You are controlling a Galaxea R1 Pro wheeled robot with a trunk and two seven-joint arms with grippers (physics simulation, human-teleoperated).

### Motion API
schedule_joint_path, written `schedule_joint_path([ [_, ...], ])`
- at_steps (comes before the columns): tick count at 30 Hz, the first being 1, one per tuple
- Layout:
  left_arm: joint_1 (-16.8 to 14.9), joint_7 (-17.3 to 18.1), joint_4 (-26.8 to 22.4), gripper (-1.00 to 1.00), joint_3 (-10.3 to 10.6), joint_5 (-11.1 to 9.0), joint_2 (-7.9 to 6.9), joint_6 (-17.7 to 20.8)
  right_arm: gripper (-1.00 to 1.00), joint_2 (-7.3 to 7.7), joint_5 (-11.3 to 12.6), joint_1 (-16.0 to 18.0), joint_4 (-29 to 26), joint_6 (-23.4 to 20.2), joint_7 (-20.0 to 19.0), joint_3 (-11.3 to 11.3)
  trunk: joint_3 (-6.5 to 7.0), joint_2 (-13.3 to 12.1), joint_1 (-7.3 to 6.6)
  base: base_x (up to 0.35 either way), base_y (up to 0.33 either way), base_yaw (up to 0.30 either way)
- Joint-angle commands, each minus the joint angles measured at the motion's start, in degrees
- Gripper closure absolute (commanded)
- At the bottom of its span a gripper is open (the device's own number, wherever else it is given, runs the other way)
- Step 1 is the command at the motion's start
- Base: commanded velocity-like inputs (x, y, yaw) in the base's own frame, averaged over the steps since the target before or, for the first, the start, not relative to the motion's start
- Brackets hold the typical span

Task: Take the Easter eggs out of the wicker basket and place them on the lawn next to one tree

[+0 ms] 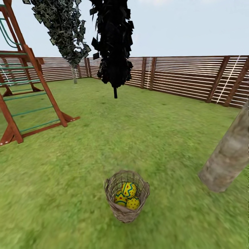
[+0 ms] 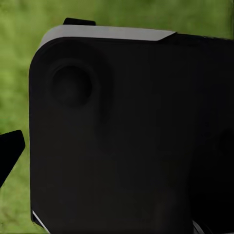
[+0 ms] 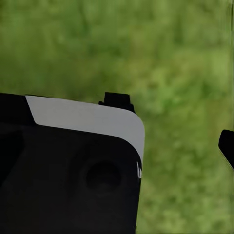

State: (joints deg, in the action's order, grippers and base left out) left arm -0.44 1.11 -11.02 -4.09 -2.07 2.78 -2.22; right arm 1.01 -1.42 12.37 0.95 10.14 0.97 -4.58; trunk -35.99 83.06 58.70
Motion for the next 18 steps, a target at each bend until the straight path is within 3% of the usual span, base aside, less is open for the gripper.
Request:
schedule_joint_path([
  [1, 0.0, 0.1, 0.0, -1.00, -0.4, -0.2, 0.03, -0.2, -1.00, 0.05, -0.2, 0.1, 0.1, 0.2, 0.1, -0.4, -0.04, 0.0, 0.03, 0.336, 0.071, -0.243],
  [18, 0.0, 0.1, 0.0, -1.00, -0.5, -0.3, 0.03, -0.2, -1.00, 0.08, -0.2, 0.0, 0.1, 0.2, 0.0, -0.4, 0.36, 0.0, 0.03, 0.336, 0.076, -0.279],
])
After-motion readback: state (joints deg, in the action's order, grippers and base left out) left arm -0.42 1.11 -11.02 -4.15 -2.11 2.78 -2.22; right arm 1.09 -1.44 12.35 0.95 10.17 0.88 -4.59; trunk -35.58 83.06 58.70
